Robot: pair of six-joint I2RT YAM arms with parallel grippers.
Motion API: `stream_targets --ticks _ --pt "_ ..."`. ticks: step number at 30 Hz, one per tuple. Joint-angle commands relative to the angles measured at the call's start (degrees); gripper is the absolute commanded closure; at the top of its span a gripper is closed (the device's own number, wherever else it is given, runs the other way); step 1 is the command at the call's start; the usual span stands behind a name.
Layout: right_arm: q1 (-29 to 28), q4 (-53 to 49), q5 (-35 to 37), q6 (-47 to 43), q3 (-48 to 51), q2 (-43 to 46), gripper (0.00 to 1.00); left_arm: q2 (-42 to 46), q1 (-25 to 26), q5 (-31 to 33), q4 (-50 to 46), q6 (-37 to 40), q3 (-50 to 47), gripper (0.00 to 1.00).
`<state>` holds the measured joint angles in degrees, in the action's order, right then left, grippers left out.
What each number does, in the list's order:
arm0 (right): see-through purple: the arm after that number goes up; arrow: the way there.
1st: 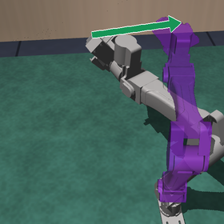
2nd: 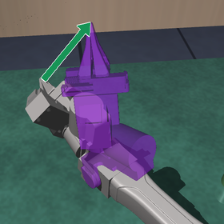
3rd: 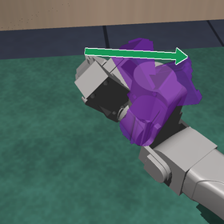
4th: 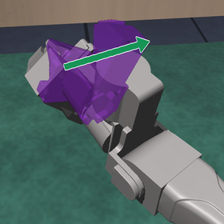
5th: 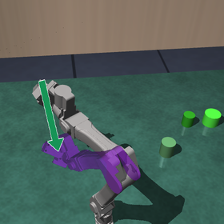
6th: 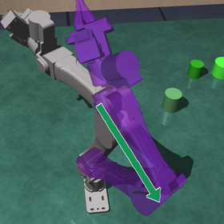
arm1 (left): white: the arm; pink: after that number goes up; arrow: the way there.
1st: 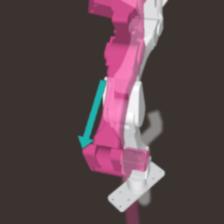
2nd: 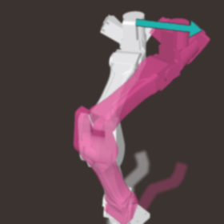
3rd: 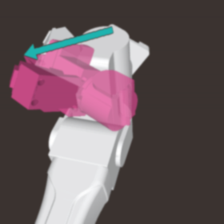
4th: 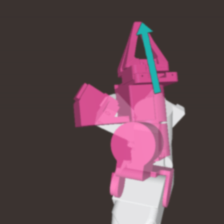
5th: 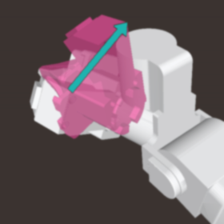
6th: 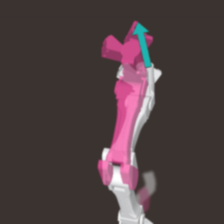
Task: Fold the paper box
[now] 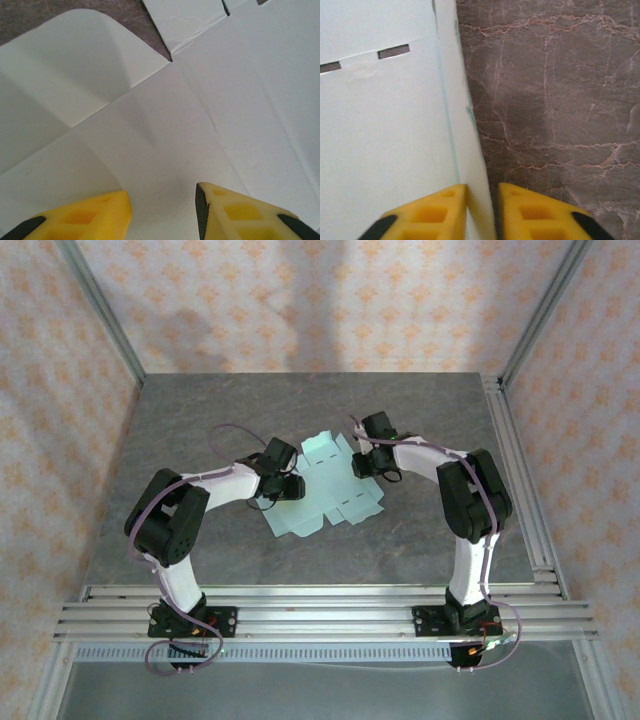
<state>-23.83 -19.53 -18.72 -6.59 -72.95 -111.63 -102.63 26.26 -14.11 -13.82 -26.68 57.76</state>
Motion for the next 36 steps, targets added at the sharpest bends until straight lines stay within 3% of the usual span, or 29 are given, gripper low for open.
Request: stream_targets --ticks 1,8,13,19,27,33,34,36 --pt "-0.1 1.1 -1.0 -0.3 1.4 2.0 0.86 -2.8 0.3 1.1 -4.9 0.1 -1.9 0.57" --pt "-0.2 3.6 -0.9 -0.7 3.8 4.2 1.0 -0.9 0.2 1.0 -3.7 0.2 -2.7 0.55" --pt "-0.6 5.2 -0.5 -0.9 4.6 6.1 1.0 2.5 0.3 1.2 -3.5 -0.4 -2.6 0.51" --pt "-1.6 10.3 -0.1 0.1 7.4 7.9 1.0 7.8 0.2 1.9 -5.4 -1.2 -1.1 0.39" --pt "-3.5 12.0 6.7 13.5 9.1 7.4 1.0 7.9 0.2 2.7 -7.7 -1.8 0.7 0.34" --pt "-4.2 9.3 12.4 22.8 11.1 9.5 1.0 4.7 0.1 1.1 -5.4 -2.6 -0.1 0.39" --pt "-4.2 9.3 12.2 23.2 11.1 9.7 0.97 3.8 0.1 0.9 -5.1 -2.6 0.1 0.4" --pt "-4.3 7.8 11.3 22.6 10.0 9.7 0.79 2.3 0.2 0.5 -4.7 -2.5 0.5 0.42"
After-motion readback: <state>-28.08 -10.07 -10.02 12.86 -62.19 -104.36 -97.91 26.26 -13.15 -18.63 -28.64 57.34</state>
